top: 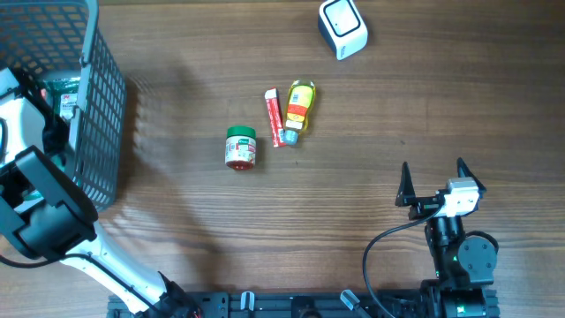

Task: Scan the item barcode
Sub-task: 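Reach into the basket and grasp the light-green wipes pack, then carry the wipes pack out and lower it right of the bottle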

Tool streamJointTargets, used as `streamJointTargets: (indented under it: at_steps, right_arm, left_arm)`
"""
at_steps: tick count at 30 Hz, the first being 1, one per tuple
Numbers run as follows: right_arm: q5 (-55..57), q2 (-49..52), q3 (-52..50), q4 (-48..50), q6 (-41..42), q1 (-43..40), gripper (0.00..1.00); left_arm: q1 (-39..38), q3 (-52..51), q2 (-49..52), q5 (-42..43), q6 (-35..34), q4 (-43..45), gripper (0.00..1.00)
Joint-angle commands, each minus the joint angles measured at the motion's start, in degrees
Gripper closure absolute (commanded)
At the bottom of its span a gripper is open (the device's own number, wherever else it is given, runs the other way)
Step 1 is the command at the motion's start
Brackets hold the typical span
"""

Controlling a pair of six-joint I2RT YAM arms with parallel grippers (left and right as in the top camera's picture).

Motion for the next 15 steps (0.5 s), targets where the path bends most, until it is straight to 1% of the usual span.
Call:
streamJointTargets:
  at_steps: [1, 8, 13, 15]
  right_arm:
    - [1.1, -0.2, 0.0, 0.4, -1.0, -0.2, 0.0]
    - [1.1, -0.2, 0.0, 0.4, -1.0, -0.2, 0.0]
    - [1.1, -0.2, 0.0, 0.4, -1.0, -0.2, 0.0]
    - [1.1, -0.2, 0.0, 0.4, -1.0, -0.2, 0.0]
  left_arm:
    - [0.0, -0.5, 2.3, 2.5, -1.0, -0.1, 0.96]
    - [-0.6, -0.3, -1.0, 2.0, -3.7, -0.2, 0.96]
    - [-2.1, 0.5, -9.0, 1.8, -4.0, -0.1, 0.96]
    - [-3.2, 0.6, -14.1, 1.6, -5.0, 0.2, 0.96]
